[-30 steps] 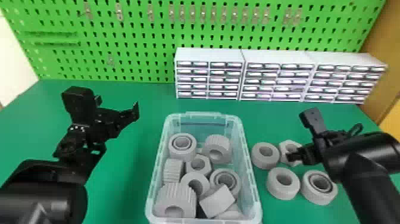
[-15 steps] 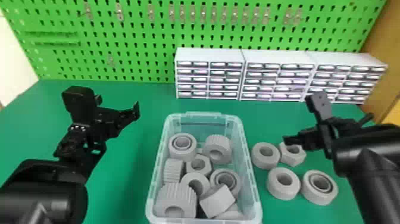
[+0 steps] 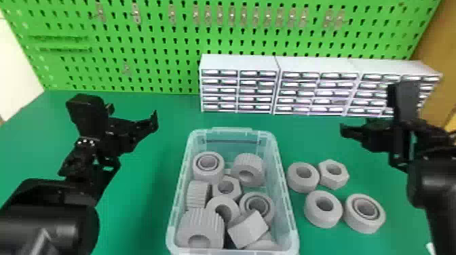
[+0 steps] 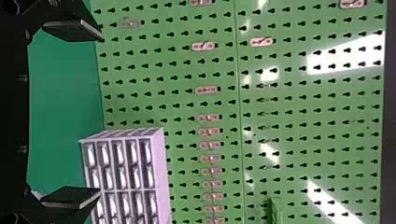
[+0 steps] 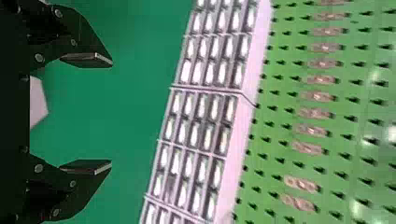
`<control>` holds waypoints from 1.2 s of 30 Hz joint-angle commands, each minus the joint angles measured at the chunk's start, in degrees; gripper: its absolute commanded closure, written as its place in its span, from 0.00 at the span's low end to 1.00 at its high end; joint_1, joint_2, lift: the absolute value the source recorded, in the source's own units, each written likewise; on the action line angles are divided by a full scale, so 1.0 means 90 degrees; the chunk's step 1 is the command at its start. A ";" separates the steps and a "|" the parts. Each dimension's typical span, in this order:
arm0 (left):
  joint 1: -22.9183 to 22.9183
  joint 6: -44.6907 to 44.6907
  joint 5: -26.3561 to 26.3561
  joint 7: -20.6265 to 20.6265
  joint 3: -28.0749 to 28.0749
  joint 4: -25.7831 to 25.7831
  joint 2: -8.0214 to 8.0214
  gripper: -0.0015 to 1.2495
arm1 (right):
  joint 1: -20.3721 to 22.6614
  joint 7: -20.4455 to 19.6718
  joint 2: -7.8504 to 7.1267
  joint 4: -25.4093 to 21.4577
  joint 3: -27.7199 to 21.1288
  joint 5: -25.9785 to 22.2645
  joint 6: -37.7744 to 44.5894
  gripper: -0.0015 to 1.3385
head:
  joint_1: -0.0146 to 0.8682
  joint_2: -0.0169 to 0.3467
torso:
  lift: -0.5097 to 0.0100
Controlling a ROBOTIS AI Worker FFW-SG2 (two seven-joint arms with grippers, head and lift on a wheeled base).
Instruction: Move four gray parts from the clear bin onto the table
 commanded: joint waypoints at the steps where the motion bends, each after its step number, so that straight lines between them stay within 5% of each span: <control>1: -0.0008 -0.0098 0.0002 0.0000 0.0121 -0.0103 -0.0054 0.09 | 0.0377 -0.0215 0.0065 -0.0342 -0.0455 -0.0663 -0.0460 0.37 | 0.78 0.14 | 0.89; 16: -0.0076 -0.0440 0.0060 0.0049 0.0219 -0.0259 -0.0122 0.09 | 0.0923 -0.0264 0.0221 -0.0420 -0.1461 -0.2079 -0.1710 0.37 | 0.78 0.14 | 0.89; 29: -0.0096 -0.0489 0.0060 0.0059 0.0131 -0.0259 -0.0122 0.09 | 0.0875 -0.0264 0.0163 -0.0410 -0.1432 -0.2197 -0.1807 0.37 | 0.78 0.14 | 0.89; 36: -0.0037 -0.0489 0.0060 0.0059 0.0131 -0.0289 -0.0122 0.09 | 0.0953 -0.0401 0.0289 -0.0410 -0.1314 -0.2070 -0.2052 0.37 | 0.78 0.14 | 0.89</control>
